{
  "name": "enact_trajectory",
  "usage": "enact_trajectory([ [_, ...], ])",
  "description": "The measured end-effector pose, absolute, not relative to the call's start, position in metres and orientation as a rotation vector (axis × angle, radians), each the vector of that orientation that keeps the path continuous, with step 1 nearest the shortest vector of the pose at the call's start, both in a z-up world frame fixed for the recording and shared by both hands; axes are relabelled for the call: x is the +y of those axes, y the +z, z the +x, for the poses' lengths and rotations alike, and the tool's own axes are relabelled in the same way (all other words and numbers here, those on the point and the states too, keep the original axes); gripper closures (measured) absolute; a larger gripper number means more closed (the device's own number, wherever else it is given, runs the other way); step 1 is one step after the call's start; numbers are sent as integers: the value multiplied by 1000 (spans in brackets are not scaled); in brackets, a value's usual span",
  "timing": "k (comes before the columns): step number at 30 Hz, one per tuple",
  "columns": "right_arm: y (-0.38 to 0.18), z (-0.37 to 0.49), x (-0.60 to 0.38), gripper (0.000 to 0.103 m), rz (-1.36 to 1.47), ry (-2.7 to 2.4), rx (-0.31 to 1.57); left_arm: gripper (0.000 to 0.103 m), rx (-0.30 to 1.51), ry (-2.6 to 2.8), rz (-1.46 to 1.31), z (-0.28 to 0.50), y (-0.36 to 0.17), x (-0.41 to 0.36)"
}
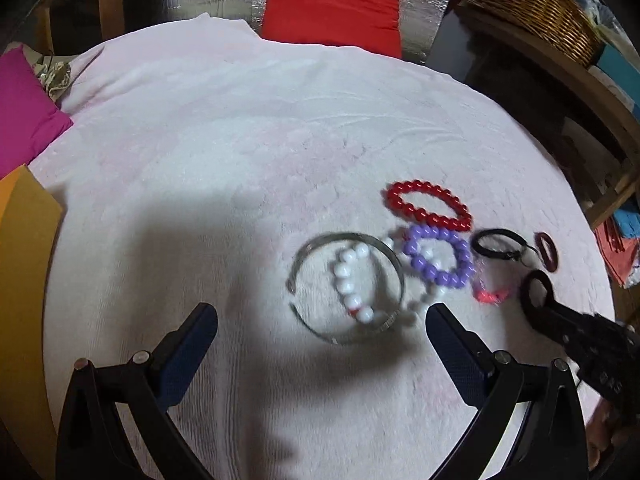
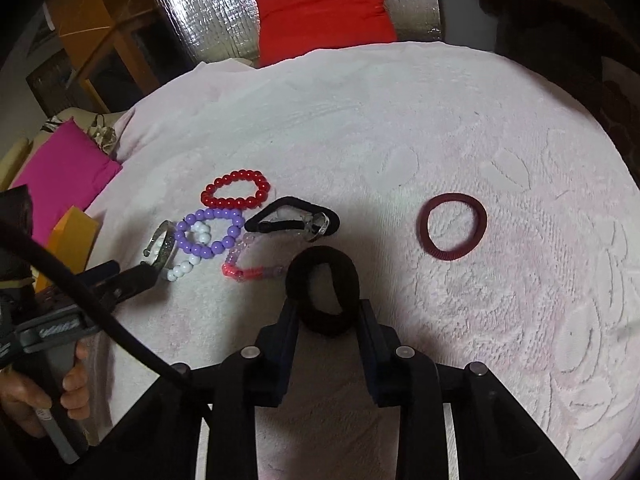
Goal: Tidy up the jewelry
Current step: 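Lower the right gripper onto the black hair tie and close it, then close the left gripper on the rim of the silver bangle, then carry the bangle into the orange box with left gripper while right drops the hair tie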
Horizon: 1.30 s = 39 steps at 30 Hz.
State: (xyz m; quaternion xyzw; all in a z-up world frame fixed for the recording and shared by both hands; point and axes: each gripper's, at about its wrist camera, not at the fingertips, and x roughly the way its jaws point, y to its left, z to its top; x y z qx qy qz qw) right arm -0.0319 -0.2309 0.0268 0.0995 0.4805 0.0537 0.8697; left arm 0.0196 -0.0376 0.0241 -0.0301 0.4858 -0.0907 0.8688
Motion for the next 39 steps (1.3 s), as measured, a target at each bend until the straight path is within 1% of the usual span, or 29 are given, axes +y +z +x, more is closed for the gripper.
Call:
enact_trajectory([
  [3, 28, -34, -231, 72, 211, 112, 1006, 0, 1035, -176, -76, 31, 17, -36],
  [8, 28, -35, -232, 72, 212, 104, 1005, 0, 1017, -199, -97, 42, 15, -36],
  [10, 28, -35, -231, 72, 212, 102, 1005, 3, 1008, -217, -97, 43, 16, -37],
  [12, 29, -35, -231, 72, 216, 102, 1005, 11, 996, -224, -75, 44, 17, -41],
  [14, 29, -35, -231, 74, 219, 102, 1003, 25, 983, -232, -55, 43, 19, -43],
  [16, 30, -35, -230, 79, 222, 111, 997, 34, 972, -249, -54, 41, 21, -45],
  [18, 33, -36, -229, 82, 218, 119, 987, 38, 966, -257, -54, 41, 22, -44],
  [19, 35, -37, -228, 85, 211, 120, 980, 41, 964, -256, -53, 40, 22, -43],
  [20, 37, -37, -227, 89, 206, 123, 972, 41, 963, -261, -57, 39, 23, -42],
  [28, 47, -44, -215, 90, 183, 178, 924, 41, 940, -254, -51, 22, 30, -25],
  [34, 55, -50, -213, 90, 201, 210, 886, 41, 873, -221, -51, -1, 57, -3],
  [39, 62, -52, -190, 90, 192, 266, 852, 41, 792, -159, -79, -30, 90, 25],
])
